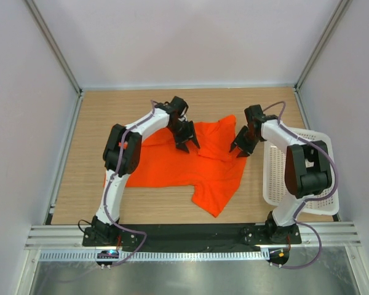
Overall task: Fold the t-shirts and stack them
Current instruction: Fold the tshirt
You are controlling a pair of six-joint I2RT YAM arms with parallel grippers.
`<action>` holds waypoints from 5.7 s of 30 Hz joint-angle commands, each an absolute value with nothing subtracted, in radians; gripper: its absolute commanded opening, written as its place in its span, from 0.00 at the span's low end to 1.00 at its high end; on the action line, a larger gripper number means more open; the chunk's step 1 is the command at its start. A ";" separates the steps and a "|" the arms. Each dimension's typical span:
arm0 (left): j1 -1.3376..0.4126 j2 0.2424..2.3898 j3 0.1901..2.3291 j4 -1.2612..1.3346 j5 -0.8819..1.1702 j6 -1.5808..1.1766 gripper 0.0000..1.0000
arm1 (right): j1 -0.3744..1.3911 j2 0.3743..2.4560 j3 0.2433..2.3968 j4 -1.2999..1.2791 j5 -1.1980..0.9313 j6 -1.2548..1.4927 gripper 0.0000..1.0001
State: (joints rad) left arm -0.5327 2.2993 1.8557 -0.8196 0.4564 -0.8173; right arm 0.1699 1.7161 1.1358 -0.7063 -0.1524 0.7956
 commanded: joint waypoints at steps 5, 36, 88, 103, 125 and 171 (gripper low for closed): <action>-0.294 2.074 1.885 -0.905 0.502 -0.655 0.54 | 0.170 1.905 1.562 -0.660 0.035 0.553 0.56; 0.178 2.325 1.804 -0.854 0.414 -0.664 0.36 | 0.106 2.327 1.898 -0.589 -0.068 0.597 0.25; 0.205 1.382 0.915 -0.936 0.080 -0.736 0.54 | 0.489 1.349 1.131 -0.827 -0.118 0.494 0.54; 0.354 1.408 0.821 -0.865 0.063 -0.767 0.59 | 0.545 1.152 0.658 -0.649 -0.299 0.618 0.61; 0.399 1.463 0.785 -0.781 0.120 -0.801 0.52 | 0.646 1.290 0.643 -0.544 -0.183 0.703 0.61; 0.393 1.427 0.879 -0.848 0.068 -0.710 0.00 | 0.723 1.127 0.839 -0.854 0.097 0.670 0.01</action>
